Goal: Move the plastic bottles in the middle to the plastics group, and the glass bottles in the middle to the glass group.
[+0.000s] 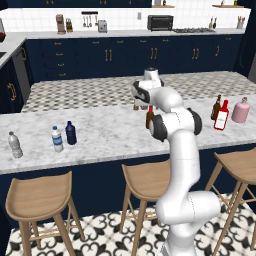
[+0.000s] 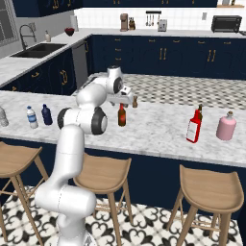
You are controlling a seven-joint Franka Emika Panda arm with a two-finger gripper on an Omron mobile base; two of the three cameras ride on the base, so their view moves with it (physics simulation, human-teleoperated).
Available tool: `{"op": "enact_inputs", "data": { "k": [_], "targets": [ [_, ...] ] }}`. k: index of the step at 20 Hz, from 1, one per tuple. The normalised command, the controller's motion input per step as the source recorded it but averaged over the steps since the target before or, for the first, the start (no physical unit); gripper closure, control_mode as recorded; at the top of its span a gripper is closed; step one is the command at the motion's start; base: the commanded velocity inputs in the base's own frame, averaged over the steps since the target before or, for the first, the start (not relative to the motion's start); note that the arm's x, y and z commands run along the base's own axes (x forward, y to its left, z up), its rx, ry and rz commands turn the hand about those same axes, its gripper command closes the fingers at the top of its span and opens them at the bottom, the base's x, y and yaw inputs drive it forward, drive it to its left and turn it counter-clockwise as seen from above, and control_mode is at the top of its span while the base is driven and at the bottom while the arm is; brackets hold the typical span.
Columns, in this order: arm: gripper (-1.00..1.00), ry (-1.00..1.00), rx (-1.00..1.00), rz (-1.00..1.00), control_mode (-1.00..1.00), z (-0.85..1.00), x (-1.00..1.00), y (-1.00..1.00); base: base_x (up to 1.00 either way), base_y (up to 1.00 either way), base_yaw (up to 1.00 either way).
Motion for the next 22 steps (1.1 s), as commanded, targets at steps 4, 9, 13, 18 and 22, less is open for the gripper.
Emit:
{"op": "enact_inputs", "data": {
  "k": [4, 9, 13, 18, 22],
  "targets": [
    [-1.00, -0.01, 0.00, -0.16, -1.00, -0.06, 0.27, -0.05, 0.00, 0.00, 0.00],
    [-1.00, 0.00, 0.00, -0.14, -1.00, -0.06, 0.18, -0.03, 0.00, 0.00, 0.00],
    [-1.00, 0.00, 0.00, -0.11, -1.00, -0.02, 0.10, -0.05, 0.00, 0.00, 0.00],
    [1.00, 0.01, 0.00, -0.10, -1.00, -0.23, -0.02, 0.00, 0.00, 0.00, 0.00],
    [1.00, 0.04, 0.00, -0.09, -1.00, -0.34, -0.12, 0.00, 0.00, 0.00, 0.00]
  ]
}}
